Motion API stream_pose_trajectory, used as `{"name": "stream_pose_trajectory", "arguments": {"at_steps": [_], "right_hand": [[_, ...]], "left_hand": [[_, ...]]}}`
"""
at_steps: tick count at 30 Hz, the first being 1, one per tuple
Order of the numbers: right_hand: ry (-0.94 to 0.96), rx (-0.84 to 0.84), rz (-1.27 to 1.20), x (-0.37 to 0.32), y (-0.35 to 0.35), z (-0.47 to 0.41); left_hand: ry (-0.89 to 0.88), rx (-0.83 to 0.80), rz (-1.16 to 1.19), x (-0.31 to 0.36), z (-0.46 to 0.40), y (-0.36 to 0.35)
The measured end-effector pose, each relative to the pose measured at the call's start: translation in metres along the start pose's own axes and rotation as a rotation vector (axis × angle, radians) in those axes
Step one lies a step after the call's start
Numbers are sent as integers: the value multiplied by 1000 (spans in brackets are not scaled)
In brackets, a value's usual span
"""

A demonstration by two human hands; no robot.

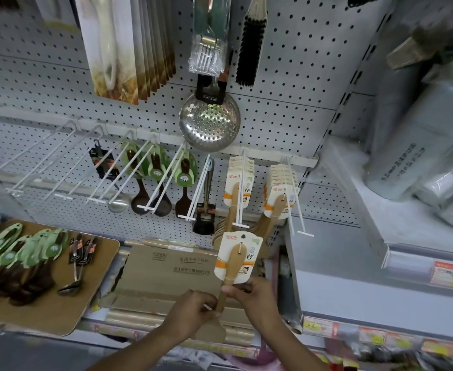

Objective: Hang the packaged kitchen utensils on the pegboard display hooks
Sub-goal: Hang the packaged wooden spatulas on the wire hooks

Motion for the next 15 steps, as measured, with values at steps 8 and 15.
{"name": "stream_pose_trajectory", "arguments": {"at_steps": [8, 15], "right_hand": [[-16, -6, -4, 2, -11, -16], [-18, 0, -12, 0, -11, -31]], "left_hand": [[33, -18, -73, -14, -9, -2], [51, 15, -125, -18, -24, 3]]}}
Point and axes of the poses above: each hand's wrist, its own z-axis away from the middle knuckle, its own y-axis out of the back of the hand, x = y × z, the point moved 10 cm from there along -z, towards the middle knuckle, and after that the axes turned 7 degrees about x, right-handed, at the moved point
